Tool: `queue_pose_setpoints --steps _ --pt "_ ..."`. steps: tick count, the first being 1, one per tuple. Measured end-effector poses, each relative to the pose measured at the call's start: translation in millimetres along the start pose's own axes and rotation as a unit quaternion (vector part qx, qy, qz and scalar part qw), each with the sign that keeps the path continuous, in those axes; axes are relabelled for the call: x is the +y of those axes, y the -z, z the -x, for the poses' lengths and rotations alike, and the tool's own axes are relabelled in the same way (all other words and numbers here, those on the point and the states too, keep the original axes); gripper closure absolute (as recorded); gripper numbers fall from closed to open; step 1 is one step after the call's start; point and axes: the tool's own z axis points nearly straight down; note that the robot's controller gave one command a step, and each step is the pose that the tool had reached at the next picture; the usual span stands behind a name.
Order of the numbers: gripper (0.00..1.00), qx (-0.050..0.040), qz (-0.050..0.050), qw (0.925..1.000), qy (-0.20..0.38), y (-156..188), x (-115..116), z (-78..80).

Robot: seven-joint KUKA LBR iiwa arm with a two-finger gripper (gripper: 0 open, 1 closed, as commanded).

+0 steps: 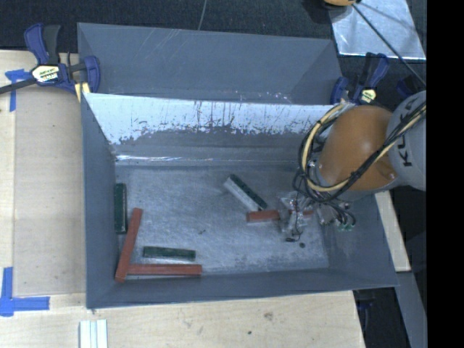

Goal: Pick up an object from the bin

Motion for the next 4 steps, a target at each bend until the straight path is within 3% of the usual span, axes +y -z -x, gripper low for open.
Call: queue_pose_setpoints --steps 1,2,3,4 --pt "0.0 0.0026 0.001 1.0 0.0 -2.0 1.3 -1.8" --pt "0.0 0.0026 0.001 1.0 0.0 -2.0 1.4 -1.7" --pt "0.0 0.005 0.001 0.9995 -0.03 3.7 17.2 32.5" --pt "0.0 0.002 0.003 0.999 -0.045 9.2 24.3 62.2"
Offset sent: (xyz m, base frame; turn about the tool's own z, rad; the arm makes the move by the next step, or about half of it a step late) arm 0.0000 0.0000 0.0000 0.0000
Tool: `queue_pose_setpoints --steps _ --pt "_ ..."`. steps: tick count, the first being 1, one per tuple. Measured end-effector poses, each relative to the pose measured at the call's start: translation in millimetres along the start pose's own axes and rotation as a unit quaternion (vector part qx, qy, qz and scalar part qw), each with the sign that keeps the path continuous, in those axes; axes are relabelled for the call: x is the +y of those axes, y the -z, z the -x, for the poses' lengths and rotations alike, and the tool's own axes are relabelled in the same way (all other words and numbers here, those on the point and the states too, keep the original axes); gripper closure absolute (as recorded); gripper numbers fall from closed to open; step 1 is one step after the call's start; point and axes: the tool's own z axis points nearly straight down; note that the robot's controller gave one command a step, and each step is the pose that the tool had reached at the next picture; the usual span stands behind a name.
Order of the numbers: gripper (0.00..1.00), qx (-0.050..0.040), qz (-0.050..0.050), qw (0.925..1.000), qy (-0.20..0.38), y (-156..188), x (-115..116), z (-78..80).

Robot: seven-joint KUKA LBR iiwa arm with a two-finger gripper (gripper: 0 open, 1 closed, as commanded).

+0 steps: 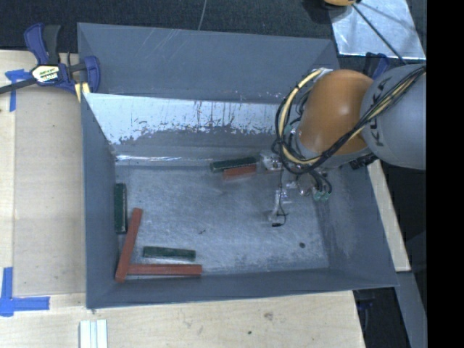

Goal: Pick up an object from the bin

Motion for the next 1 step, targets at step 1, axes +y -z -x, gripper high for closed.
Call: queue_pose_setpoints --steps 1 --pt "0.0 0.0007 -0.004 1.0 0.003 -6.1 18.7 6.2"
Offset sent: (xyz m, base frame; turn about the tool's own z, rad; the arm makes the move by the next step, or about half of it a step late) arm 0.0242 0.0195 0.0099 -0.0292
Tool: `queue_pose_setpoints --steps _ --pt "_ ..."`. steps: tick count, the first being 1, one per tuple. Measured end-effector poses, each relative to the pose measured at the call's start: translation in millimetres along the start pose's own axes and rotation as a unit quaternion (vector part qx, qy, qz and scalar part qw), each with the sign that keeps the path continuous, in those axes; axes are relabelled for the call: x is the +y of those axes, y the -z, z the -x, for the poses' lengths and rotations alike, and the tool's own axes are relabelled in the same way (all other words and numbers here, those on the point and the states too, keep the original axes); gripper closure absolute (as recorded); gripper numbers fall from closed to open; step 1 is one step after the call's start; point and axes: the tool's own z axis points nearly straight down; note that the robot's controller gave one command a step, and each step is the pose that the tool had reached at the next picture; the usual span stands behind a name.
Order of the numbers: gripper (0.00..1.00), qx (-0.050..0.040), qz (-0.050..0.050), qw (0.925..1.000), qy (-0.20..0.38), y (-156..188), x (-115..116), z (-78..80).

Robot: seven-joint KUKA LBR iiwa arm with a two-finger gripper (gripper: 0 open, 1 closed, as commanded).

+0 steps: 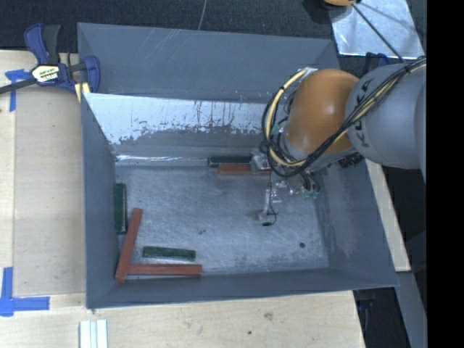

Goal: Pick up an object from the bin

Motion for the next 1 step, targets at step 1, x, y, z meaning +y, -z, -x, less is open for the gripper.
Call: queue_pose_setpoints --steps 1 --pt "0.0 -0.0004 0.004 0.9999 0.009 7.2 22.8 10.8"
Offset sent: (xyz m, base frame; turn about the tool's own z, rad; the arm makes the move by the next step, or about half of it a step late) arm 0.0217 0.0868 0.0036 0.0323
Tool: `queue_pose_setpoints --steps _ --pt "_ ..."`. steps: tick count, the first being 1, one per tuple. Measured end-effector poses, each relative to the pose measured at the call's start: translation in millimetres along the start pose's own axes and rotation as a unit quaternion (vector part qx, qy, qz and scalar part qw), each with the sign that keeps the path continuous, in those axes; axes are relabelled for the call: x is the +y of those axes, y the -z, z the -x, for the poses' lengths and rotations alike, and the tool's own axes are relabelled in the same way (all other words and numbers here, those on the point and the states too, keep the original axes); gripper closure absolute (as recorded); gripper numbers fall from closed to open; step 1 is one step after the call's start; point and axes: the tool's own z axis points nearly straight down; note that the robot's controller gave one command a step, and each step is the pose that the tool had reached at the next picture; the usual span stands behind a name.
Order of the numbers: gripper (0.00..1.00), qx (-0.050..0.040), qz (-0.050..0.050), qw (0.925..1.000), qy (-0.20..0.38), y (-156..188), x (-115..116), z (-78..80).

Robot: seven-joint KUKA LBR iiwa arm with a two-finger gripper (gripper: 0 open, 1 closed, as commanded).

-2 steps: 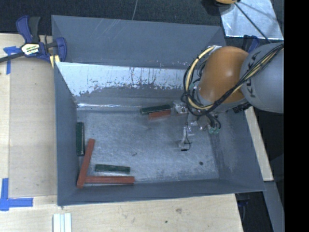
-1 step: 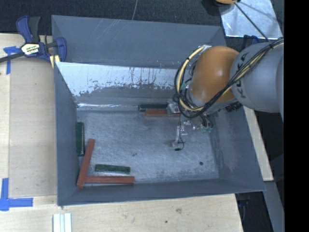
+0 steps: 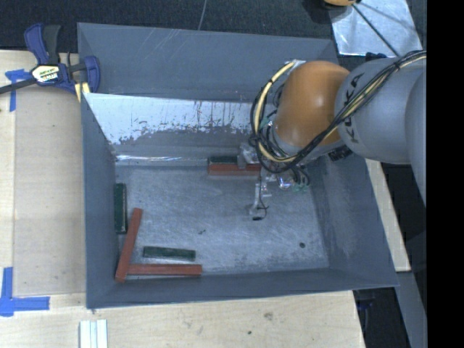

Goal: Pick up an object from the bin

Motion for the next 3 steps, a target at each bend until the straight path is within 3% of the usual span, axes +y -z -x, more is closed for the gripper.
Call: queue_pose_setpoints --steps 1,2,3 --pt "1.0 -0.0014 -0.001 0.9997 -0.025 -2.5 62.6 18.3" --pt "1.0 -0.0014 -0.001 0.9997 -0.026 -2.5 62.5 18.2" --pt "1.0 -0.0042 -0.001 0.9998 -0.018 192.6 70.8 -7.8"
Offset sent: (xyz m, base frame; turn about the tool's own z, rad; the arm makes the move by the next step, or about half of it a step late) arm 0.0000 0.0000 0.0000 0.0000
